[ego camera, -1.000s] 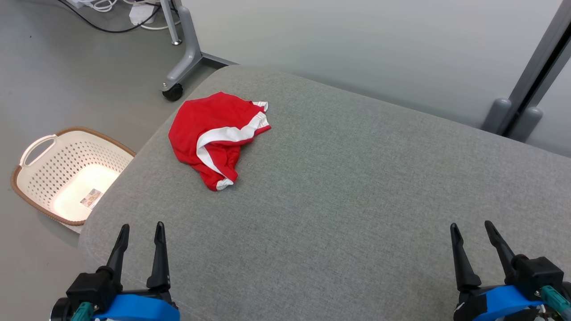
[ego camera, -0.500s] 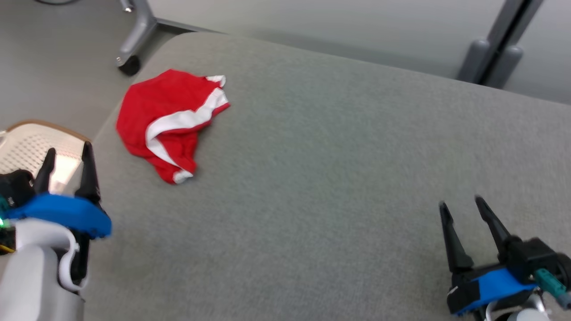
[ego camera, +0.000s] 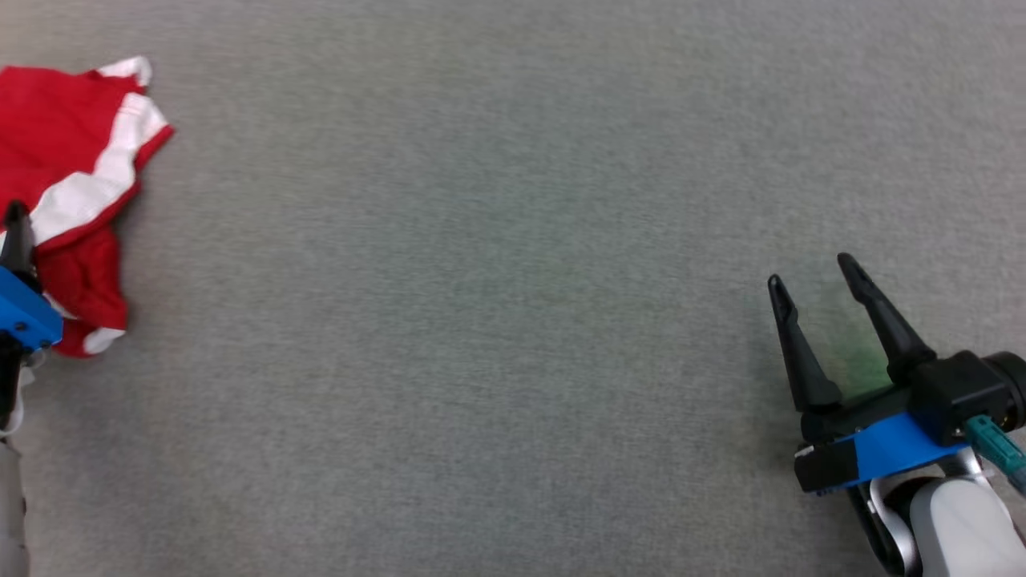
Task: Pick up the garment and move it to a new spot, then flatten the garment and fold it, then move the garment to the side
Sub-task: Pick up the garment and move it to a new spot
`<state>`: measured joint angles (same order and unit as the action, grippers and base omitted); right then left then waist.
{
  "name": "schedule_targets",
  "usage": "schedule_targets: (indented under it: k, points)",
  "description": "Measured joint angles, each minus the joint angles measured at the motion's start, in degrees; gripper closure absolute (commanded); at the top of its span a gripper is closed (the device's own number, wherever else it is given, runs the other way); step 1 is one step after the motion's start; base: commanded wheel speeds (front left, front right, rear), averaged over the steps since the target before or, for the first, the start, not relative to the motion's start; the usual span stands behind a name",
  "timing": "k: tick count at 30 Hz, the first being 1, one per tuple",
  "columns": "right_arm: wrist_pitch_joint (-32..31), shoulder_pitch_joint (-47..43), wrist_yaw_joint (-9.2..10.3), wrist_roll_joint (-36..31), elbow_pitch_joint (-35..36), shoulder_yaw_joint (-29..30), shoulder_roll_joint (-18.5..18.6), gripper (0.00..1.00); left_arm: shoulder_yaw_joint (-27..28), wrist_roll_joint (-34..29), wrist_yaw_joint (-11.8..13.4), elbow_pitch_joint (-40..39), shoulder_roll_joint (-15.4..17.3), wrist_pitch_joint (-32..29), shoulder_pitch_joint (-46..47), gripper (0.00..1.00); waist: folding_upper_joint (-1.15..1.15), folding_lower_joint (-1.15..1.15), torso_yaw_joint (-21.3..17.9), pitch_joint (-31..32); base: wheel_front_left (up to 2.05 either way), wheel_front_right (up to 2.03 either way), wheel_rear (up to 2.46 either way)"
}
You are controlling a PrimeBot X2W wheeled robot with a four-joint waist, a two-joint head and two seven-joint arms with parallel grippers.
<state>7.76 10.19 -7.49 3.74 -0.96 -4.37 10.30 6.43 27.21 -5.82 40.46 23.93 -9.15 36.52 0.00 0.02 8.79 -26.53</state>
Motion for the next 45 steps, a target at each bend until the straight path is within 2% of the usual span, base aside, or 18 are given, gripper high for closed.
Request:
schedule_targets:
  k: [4,5,7,11,17,22,27,34,39,45]
  points:
    - [0.65,0.88,0.0,0.11,0.18,-0.25,-0.37,0.0,0.83,1.14,2.05,3.11,1.18,-5.32,0.11,0.0,0.0,0.0,-2.73,-1.48,0.0,0.0,0.0]
    - [0.88,1.08,0.0,0.11,0.11,-0.24,-0.63,0.0,1.13,2.01,2.46,4.21,1.32,-8.15,0.08,0.18,0.0,0.0,-3.26,-1.62,0.0,0.0,0.0]
    - [1.33,1.2,0.0,0.11,-0.1,0.32,-0.86,0.0,1.66,3.1,2.83,4.58,2.03,-11.99,0.07,1.0,0.0,-0.01,-4.08,-1.59,0.0,0.0,0.0]
    - [2.15,1.12,0.0,0.19,-1.22,0.83,-1.66,0.0,1.23,2.91,3.24,2.32,2.7,-13.6,-0.46,1.0,0.0,-0.02,-4.71,-0.61,0.0,0.0,0.0]
    - [4.11,0.7,0.0,1.11,-4.71,0.83,-3.67,0.0,0.09,1.31,2.21,-3.02,4.67,-10.59,-1.68,1.0,0.0,-0.02,-3.72,4.36,0.0,0.0,0.0]
    - [5.78,-0.16,0.0,2.32,-7.79,0.65,-5.23,0.0,-3.0,0.42,-0.11,-10.85,6.7,-10.53,-1.74,1.0,0.0,-0.03,-3.33,10.47,0.0,0.0,0.0]
    - [6.45,-2.4,0.0,2.72,-9.53,0.54,-6.09,0.0,-9.04,0.25,-1.19,-23.32,8.13,-13.49,0.38,1.0,0.0,-0.03,-4.48,15.6,0.0,0.0,0.0]
    - [6.92,-4.09,0.0,3.55,-10.29,-0.73,-6.9,0.0,-19.03,4.11,-1.34,-38.78,7.92,-17.92,2.79,1.0,0.0,-0.03,-8.94,19.68,0.0,0.0,0.0]
    - [7.0,-4.47,0.0,4.13,-10.67,-1.83,-7.2,0.0,-27.53,6.66,-1.6,-44.56,7.17,-19.35,3.15,1.0,0.0,-0.03,-13.87,20.42,0.0,0.0,0.0]
    - [7.05,-4.39,0.0,4.49,-10.42,-1.64,-7.32,0.0,-39.6,5.75,-1.64,-45.01,6.98,-19.38,2.1,1.0,0.0,-0.02,-20.13,19.79,0.0,0.0,0.0]
